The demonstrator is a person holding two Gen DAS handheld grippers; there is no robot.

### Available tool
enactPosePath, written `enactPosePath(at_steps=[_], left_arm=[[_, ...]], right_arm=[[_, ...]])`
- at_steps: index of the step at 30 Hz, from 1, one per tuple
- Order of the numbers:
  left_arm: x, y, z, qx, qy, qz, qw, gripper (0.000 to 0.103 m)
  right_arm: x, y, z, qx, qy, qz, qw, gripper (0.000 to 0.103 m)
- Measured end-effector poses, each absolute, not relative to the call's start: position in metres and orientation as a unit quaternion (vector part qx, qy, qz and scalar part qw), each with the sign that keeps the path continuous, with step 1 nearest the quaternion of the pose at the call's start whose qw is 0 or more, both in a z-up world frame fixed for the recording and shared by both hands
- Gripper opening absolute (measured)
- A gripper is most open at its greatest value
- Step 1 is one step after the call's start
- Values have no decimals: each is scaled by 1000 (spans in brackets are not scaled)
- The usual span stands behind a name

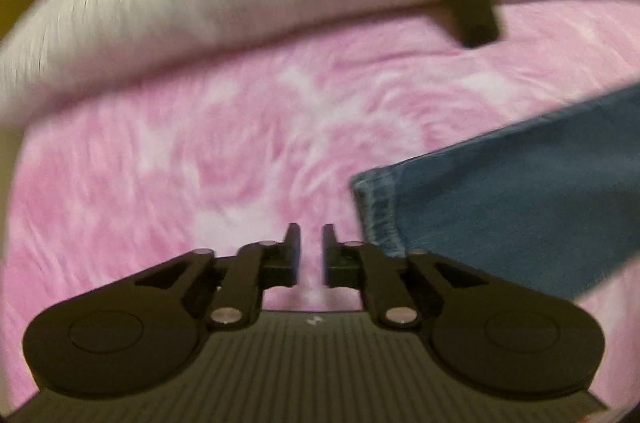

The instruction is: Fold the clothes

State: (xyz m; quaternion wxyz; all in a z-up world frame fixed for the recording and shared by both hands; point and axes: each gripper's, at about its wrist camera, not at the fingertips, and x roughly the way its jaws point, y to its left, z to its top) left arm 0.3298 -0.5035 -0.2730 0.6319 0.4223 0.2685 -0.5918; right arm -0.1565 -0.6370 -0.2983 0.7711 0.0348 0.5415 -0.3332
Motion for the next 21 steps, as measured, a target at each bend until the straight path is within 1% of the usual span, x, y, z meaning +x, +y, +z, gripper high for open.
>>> enactPosePath(at_steps=[1,2,5,8,9,10,11,13,15,17,20,21], left_arm=[[317,-495,-268,441,235,-611,614,28],[302,-486,-265,462,198,-631,591,32],[252,-449,-273,538,70,-681,491,34],[216,-419,-300,603,-43,-686,405,34],[211,-415,-313,625,-71,-673,390,32],[207,-413,-326,646,-97,-658,375,19],[205,-413,-337,664,-115,-644,363,12],[210,-414,-342,672,-139,-634,358,5],[218,-416,-339,669,-158,-628,365,2],[231,-420,-332,662,-147,-628,383,2],[235,-412,-346,675,-137,-635,350,1],[235,-412,-347,671,-130,-637,356,1]], right_arm=[[-153,-625,-291,18,532,-337,776,72],[-149,-613,-284,2,523,-338,783,80],[-142,-568,-268,-17,512,-306,803,80],[-135,-525,-259,-26,504,-279,817,80],[-133,-512,-261,-30,508,-268,818,80],[-132,-503,-265,-35,514,-260,817,80],[-131,-495,-271,-39,522,-252,814,80],[-130,-486,-285,-46,540,-242,805,80],[-129,-480,-293,-48,551,-239,798,80],[-128,-478,-294,-46,553,-246,795,80],[-121,-472,-294,-41,554,-258,791,80],[-117,-470,-294,-41,555,-262,789,80]])
